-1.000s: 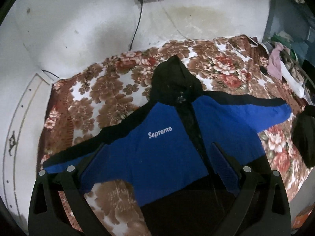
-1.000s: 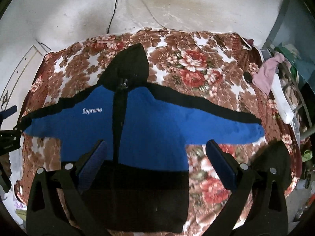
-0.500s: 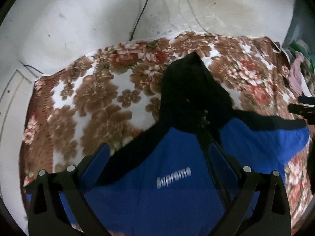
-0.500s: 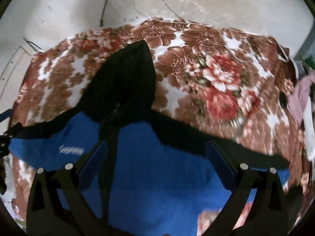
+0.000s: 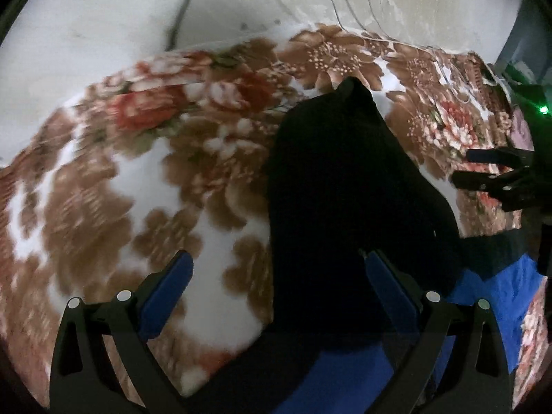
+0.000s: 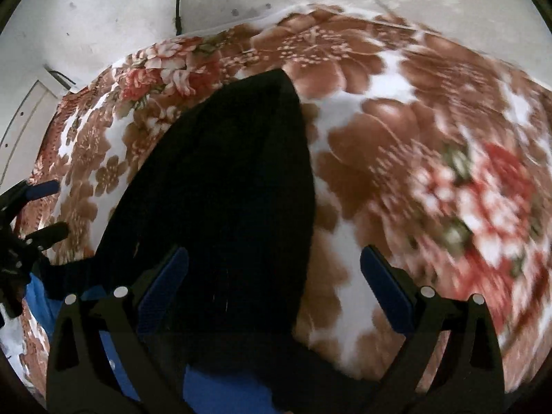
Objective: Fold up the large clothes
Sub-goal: 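Lower both tools onto the jacket hem and grasp it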
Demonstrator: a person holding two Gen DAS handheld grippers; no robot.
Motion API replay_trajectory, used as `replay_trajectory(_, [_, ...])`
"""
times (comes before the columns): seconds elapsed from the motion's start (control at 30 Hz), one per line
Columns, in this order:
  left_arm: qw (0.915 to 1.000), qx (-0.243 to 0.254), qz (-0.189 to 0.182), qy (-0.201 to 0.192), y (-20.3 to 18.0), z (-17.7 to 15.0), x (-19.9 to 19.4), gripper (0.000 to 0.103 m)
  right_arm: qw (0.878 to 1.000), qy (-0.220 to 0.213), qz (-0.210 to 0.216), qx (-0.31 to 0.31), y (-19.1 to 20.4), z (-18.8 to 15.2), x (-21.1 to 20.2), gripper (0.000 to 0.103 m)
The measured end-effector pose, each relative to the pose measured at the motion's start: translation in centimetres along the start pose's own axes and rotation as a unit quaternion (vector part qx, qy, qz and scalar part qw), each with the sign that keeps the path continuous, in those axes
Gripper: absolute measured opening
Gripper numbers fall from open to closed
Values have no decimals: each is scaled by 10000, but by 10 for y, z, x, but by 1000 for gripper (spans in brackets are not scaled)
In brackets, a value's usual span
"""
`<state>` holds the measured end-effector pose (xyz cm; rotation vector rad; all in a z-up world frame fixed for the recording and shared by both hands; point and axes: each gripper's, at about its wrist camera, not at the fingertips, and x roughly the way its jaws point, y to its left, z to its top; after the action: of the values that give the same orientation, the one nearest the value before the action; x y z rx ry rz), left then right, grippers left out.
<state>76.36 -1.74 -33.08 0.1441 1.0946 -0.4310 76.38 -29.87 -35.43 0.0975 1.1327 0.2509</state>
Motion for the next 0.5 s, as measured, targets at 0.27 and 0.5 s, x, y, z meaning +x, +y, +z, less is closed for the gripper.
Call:
replay_trajectory(0.27, [9918,-308,-1153,462,32,62,73,98,9916,400,1144,443,-38,51,68,98])
replay_trajectory(0.5, [9826,-390,-1534,972,32,76,121,75,9840,615,1534,671,-46,56,93,69])
